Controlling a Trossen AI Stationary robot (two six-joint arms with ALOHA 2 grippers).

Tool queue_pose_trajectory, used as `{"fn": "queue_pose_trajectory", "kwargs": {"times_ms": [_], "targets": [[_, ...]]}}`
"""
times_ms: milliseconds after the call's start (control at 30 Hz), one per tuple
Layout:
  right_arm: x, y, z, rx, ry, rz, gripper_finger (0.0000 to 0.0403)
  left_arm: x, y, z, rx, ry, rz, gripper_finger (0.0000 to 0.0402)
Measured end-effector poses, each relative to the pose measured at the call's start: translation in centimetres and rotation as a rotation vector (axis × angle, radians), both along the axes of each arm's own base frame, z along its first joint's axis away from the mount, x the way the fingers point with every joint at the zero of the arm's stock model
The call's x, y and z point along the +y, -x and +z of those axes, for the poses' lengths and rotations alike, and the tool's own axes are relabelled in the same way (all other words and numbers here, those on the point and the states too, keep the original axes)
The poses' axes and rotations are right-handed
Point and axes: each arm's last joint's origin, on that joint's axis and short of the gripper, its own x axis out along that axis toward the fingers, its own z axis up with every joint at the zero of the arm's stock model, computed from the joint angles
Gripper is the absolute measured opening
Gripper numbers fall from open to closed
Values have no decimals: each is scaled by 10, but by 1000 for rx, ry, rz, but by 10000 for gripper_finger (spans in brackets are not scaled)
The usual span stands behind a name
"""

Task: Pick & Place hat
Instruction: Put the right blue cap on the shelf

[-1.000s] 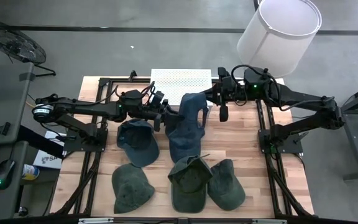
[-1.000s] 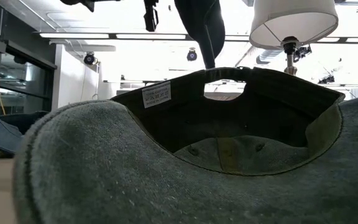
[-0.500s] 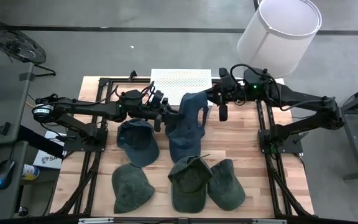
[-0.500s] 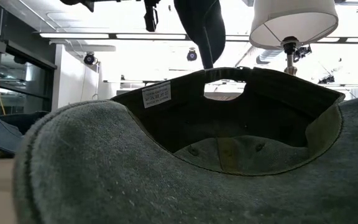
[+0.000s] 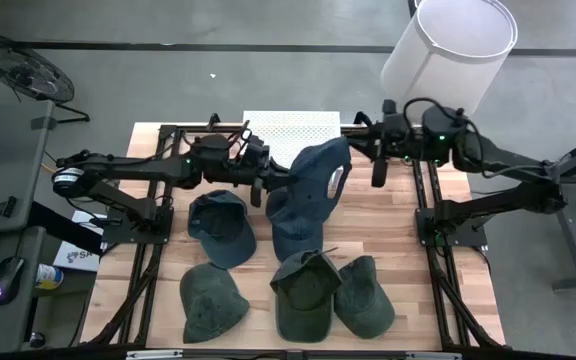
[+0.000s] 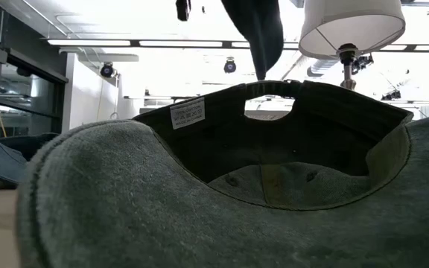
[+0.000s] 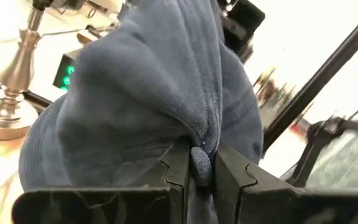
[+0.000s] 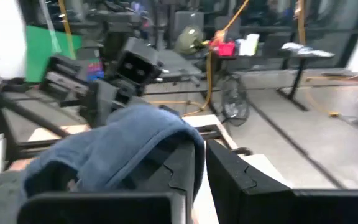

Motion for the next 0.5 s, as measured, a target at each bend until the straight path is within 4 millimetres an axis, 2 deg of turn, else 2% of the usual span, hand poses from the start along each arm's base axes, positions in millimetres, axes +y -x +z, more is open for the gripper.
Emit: {"fn": "queue_pose_trajectory", "kwargs": {"times_ms": [167,267,500], "targets": [[2,20,6,-16,-9,-80,64,-1,7,29,152,-131,-2,35],[4,28,8,-29,-23,-56,74,0,13,42,209,-181,30,35],[11,35,7,-29,-171,96,78,5,22,75,167,-143,254,35]]}}
